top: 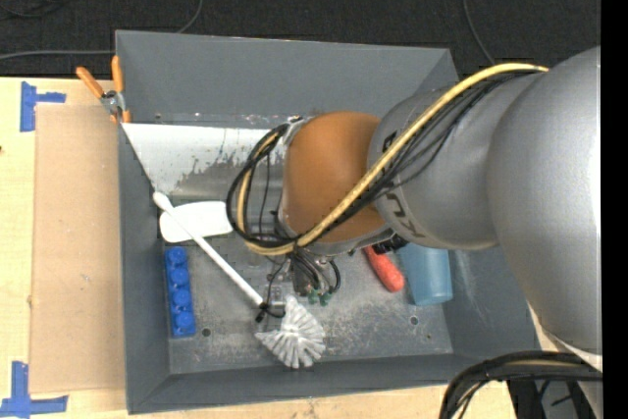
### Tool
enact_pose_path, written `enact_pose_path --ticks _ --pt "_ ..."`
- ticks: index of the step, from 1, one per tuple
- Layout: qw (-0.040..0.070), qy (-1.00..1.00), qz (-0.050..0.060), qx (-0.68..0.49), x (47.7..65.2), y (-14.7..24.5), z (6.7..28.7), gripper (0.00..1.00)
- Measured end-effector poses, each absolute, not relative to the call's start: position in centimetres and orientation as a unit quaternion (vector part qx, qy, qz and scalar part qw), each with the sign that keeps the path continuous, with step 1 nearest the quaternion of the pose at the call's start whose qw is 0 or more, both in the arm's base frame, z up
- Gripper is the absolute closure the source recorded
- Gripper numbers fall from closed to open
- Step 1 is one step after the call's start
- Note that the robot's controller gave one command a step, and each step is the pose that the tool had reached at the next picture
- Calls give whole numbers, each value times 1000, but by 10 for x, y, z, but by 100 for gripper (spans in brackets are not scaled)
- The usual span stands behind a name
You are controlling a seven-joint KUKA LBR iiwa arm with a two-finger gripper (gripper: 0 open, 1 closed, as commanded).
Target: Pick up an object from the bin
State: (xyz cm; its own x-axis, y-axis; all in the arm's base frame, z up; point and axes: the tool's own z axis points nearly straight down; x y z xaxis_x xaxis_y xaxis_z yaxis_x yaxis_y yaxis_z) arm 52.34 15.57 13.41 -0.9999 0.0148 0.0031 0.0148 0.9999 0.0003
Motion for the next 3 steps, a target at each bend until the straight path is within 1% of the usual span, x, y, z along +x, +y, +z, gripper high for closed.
enact_pose_path --ticks 1,2,3 --pt "2 -1000 0 -8 523 156 134 100" --pt "2 -1000 0 -8 523 156 134 0" --pt "2 -1000 0 -8 523 156 134 0"
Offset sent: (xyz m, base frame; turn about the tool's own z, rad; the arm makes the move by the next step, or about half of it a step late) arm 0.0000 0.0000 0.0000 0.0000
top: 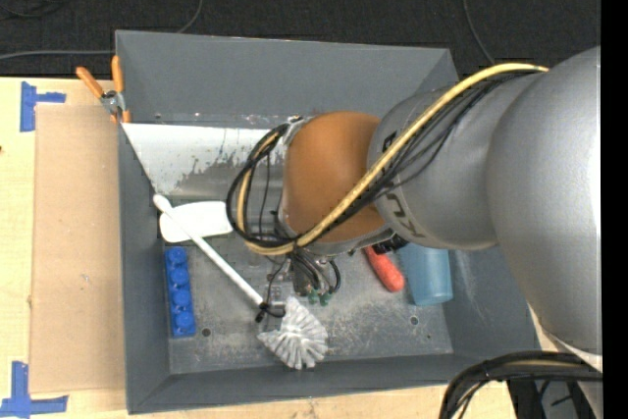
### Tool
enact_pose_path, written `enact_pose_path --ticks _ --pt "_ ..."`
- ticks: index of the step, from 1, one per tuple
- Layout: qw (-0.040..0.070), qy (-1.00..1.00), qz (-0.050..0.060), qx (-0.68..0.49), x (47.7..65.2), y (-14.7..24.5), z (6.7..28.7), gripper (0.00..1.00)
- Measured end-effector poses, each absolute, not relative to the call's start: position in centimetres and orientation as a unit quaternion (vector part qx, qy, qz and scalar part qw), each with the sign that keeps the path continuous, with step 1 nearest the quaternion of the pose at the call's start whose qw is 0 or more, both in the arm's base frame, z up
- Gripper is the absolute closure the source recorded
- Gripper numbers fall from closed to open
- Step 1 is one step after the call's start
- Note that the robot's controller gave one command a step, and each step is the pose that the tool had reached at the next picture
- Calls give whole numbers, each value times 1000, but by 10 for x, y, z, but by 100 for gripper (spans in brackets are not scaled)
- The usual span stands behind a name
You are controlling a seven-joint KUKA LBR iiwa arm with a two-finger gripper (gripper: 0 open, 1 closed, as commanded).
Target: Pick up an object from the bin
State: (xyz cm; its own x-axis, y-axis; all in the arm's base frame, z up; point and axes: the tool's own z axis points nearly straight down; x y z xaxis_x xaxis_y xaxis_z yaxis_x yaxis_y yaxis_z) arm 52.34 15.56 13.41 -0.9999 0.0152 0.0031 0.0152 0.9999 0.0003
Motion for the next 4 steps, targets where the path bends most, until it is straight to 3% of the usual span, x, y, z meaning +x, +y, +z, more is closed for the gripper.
enact_pose_path --ticks 1,2,3,4 --pt "5 -994 1 -108 519 88 89 0" --pt "2 -1000 0 -30 517 89 87 0" --pt "3 -999 0 -43 507 91 83 0" --pt "4 -995 1 -104 499 93 96 0"
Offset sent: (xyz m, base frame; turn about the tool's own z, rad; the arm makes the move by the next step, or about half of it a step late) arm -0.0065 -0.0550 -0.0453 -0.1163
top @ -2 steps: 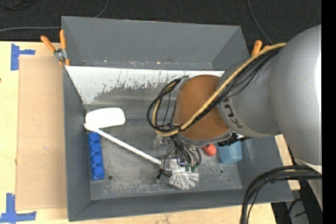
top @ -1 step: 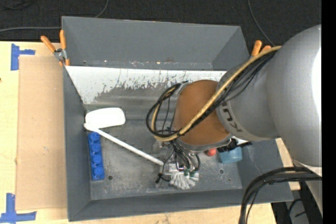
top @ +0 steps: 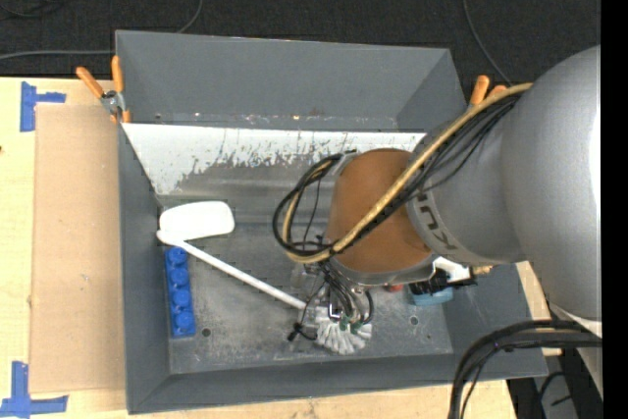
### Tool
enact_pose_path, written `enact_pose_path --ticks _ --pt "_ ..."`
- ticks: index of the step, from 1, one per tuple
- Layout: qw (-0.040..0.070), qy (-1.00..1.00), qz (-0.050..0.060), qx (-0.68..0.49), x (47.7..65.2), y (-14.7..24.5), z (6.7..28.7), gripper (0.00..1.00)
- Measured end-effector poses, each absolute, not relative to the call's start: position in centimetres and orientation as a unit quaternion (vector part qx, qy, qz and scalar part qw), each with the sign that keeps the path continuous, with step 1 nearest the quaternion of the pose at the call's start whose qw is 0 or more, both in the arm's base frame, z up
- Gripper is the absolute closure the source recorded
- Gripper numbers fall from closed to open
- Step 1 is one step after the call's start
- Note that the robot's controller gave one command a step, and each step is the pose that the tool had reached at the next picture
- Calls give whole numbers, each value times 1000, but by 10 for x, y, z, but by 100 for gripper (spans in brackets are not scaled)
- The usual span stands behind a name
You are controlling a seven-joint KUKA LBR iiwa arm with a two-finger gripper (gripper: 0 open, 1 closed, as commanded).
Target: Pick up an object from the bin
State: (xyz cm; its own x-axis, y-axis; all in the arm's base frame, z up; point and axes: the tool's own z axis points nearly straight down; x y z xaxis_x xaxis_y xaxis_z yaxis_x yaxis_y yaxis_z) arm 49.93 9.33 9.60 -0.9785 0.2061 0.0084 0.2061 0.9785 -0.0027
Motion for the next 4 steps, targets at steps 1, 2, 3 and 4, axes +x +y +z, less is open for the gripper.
enact_pose_path --ticks 1,2,3,4 --pt "4 -1000 0 -6 498 95 92 0" --pt "-4 -1000 -1 25 475 55 72 0" --pt "3 -1000 -2 8 506 87 70 0" --pt "-3 -1000 -1 28 482 67 71 0"
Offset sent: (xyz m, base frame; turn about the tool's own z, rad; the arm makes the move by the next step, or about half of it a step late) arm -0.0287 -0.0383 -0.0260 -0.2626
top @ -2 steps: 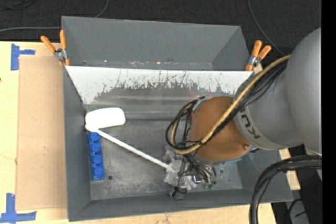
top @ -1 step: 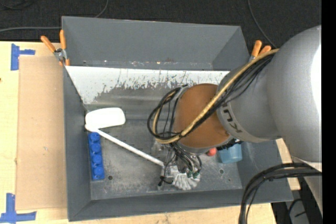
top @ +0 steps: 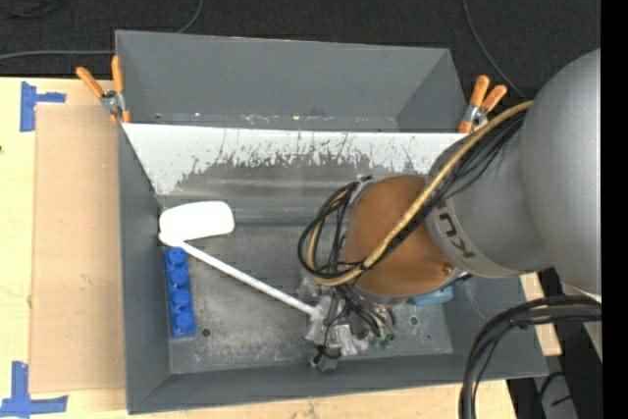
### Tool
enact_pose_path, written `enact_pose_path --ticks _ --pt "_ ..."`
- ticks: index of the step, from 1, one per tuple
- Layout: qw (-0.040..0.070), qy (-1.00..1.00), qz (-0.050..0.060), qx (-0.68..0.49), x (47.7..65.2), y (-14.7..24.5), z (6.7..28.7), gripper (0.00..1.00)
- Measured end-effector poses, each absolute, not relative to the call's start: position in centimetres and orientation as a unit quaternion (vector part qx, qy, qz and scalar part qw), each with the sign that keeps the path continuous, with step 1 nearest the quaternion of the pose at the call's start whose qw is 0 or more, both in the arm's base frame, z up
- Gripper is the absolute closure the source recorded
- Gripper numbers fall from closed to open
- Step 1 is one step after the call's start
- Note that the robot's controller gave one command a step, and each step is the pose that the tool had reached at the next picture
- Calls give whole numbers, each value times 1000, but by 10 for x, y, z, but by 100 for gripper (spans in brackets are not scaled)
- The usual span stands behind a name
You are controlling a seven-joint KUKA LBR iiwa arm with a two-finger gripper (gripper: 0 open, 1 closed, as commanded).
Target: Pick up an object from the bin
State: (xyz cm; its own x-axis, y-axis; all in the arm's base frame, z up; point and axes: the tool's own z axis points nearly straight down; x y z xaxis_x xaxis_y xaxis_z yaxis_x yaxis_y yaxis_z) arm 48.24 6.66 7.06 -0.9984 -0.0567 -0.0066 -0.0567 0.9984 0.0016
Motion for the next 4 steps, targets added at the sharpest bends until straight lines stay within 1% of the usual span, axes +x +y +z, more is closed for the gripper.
enact_pose_path --ticks 1,2,3,4 --pt "-1 1000 2 18 544 41 70 0" --pt "-4 1000 1 -18 497 58 69 100" --pt "-4 1000 2 -17 497 58 69 100" --pt "-4 995 2 -99 512 32 82 0"
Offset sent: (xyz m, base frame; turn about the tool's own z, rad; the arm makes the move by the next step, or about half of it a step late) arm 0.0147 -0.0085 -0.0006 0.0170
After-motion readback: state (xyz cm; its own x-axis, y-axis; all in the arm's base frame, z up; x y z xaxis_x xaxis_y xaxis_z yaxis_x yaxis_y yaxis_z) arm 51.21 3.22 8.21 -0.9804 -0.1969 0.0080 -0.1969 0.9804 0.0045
